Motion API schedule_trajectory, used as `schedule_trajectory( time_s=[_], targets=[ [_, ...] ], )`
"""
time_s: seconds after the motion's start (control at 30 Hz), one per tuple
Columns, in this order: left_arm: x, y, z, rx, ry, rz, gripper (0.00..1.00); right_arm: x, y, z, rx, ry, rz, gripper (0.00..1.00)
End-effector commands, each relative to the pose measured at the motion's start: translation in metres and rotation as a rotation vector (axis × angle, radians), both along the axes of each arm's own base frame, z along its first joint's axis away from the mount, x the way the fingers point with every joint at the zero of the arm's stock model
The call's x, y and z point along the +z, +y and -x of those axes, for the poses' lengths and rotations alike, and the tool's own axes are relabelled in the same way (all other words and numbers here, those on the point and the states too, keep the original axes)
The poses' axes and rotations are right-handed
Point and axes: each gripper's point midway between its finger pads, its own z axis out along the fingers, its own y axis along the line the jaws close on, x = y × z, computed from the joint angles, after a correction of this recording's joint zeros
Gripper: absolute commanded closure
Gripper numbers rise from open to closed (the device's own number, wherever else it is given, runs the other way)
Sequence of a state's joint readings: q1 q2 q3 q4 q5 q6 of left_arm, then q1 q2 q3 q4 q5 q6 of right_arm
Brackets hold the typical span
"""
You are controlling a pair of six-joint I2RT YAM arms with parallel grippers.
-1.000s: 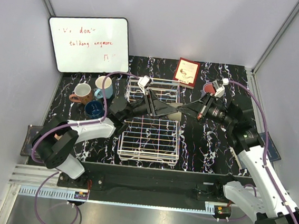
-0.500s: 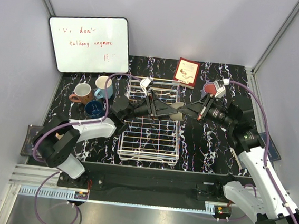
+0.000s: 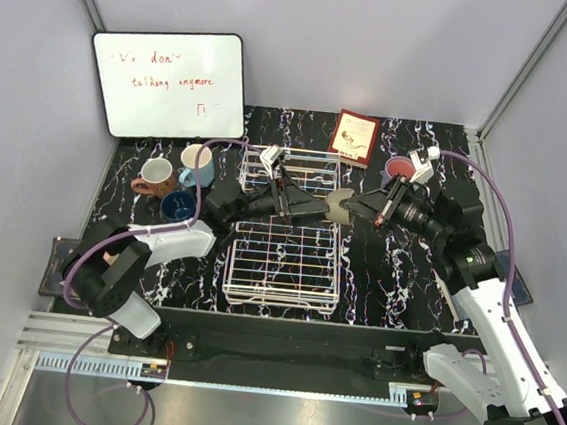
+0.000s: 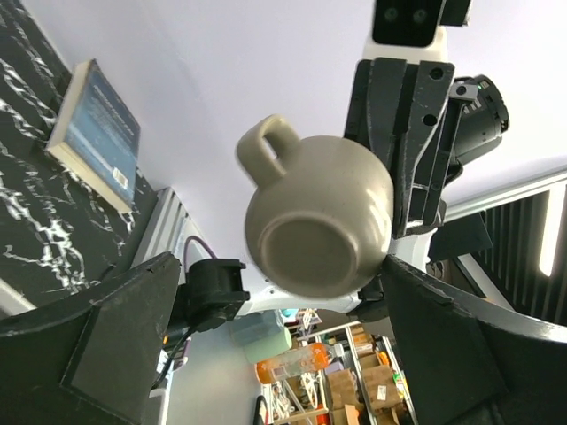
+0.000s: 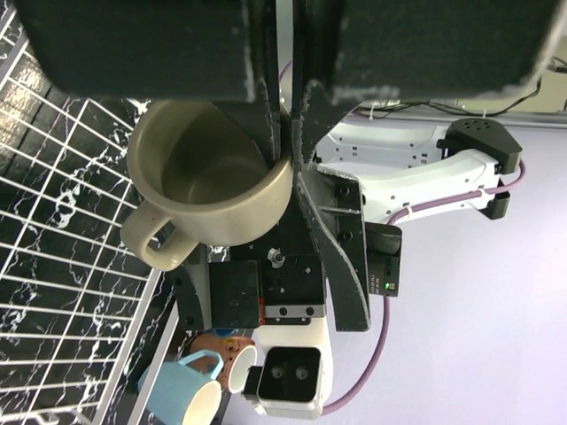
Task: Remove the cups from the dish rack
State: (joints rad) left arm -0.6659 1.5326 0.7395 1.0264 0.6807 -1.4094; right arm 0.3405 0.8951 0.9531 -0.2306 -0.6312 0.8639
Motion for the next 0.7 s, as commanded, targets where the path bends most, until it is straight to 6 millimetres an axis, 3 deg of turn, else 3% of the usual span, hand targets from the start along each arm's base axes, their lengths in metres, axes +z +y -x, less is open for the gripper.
schedule_trajectory(
  time_s=[0.0,0.13,0.17,0.2,0.23,0.27,0.3,0.33,0.37,0.4,0.47,0.67],
  targets=[
    [-0.003,0.02,-0.01,0.038,-0.021,-0.029,0.01,0.05,-0.003,0.006,-0.003,-0.173,-0.038,1.0],
    [-0.015,0.042,-0.031,0.155,0.001,-0.106,0.01,0.033,-0.016,-0.005,-0.087,-0.162,0.102,1.0],
    [-0.02,0.047,-0.041,0.216,0.011,-0.139,0.01,0.02,-0.029,-0.012,-0.163,-0.112,0.178,1.0],
    [-0.043,0.053,-0.044,0.249,0.089,-0.24,0.01,0.011,-0.038,-0.017,-0.211,-0.093,0.24,1.0],
    [-0.037,0.059,-0.05,0.29,0.02,-0.292,0.01,-0.002,-0.051,-0.023,-0.266,-0.074,0.329,1.0],
    [-0.043,0.065,-0.06,0.352,0.023,-0.356,0.01,-0.028,-0.076,-0.032,-0.375,0.022,0.466,1.0],
    [-0.064,0.073,-0.057,0.358,0.083,-0.463,0.01,-0.042,-0.089,-0.035,-0.419,0.06,0.547,1.0],
    [-0.055,0.075,-0.062,0.374,0.044,-0.494,0.01,-0.055,-0.1,-0.037,-0.444,0.089,0.623,1.0],
    [-0.056,0.078,-0.064,0.397,0.048,-0.526,0.01,-0.076,-0.119,-0.041,-0.509,0.146,0.731,1.0],
    [-0.063,0.083,-0.063,0.402,0.07,-0.57,0.01,-0.085,-0.126,-0.042,-0.531,0.166,0.774,1.0],
    [-0.058,0.091,-0.066,0.442,0.056,-0.612,0.01,-0.109,-0.136,-0.047,-0.563,0.236,0.85,1.0],
    [-0.072,0.131,-0.063,0.581,0.105,-0.806,0.01,-0.162,-0.147,-0.064,-0.6,0.391,0.999,1.0]
  ],
)
